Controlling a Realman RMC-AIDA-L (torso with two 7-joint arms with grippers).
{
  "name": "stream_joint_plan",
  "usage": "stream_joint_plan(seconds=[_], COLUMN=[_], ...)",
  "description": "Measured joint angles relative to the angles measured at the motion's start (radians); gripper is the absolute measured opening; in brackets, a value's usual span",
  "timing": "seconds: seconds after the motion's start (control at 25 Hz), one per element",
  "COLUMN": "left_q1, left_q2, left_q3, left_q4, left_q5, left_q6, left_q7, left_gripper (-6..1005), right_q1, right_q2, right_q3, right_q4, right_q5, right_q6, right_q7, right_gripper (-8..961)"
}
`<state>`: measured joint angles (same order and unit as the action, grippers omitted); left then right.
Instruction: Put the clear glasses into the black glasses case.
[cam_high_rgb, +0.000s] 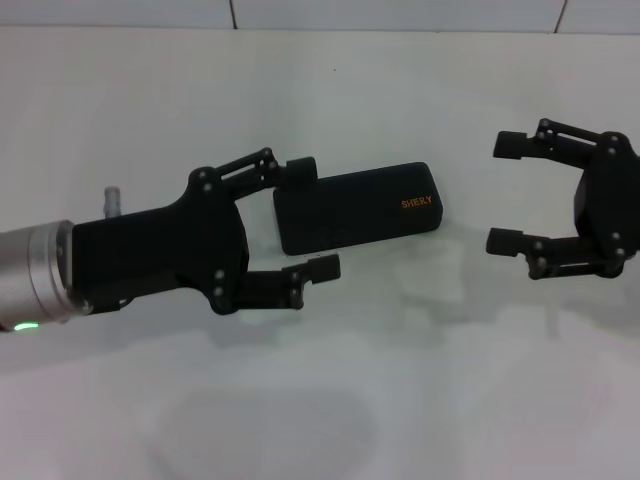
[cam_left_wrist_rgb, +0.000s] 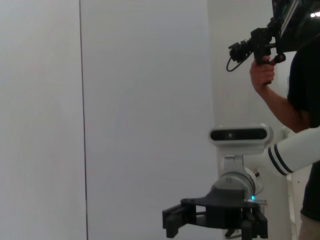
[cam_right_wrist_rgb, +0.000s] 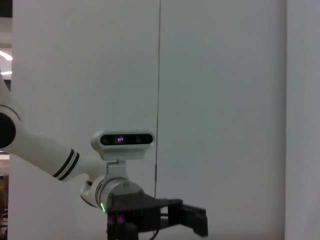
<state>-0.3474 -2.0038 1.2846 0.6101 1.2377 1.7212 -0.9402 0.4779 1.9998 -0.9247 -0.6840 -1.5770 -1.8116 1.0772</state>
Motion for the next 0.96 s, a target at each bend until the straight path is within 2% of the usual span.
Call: stream_joint_plan(seconds=[0.2, 0.96], left_q1=[0.000, 0.004], left_q2=[-0.001, -0.007], left_q3=[-0.001, -0.002], left_q4=[-0.001, -0.003], left_q5=[0.021, 0.065], left_q6=[0.002, 0.005], left_q7=[0.020, 0.055], left_gripper=[889, 889], right_q1=[0.001, -0.008], right_q2=[0.011, 0.013], right_q3=[-0.007, -0.054], right_q4=[0.001, 0.006], right_q5=[0.000, -0.003], right_q6=[0.000, 0.005], right_q7=[-0.023, -0.076], right_gripper=[900, 900])
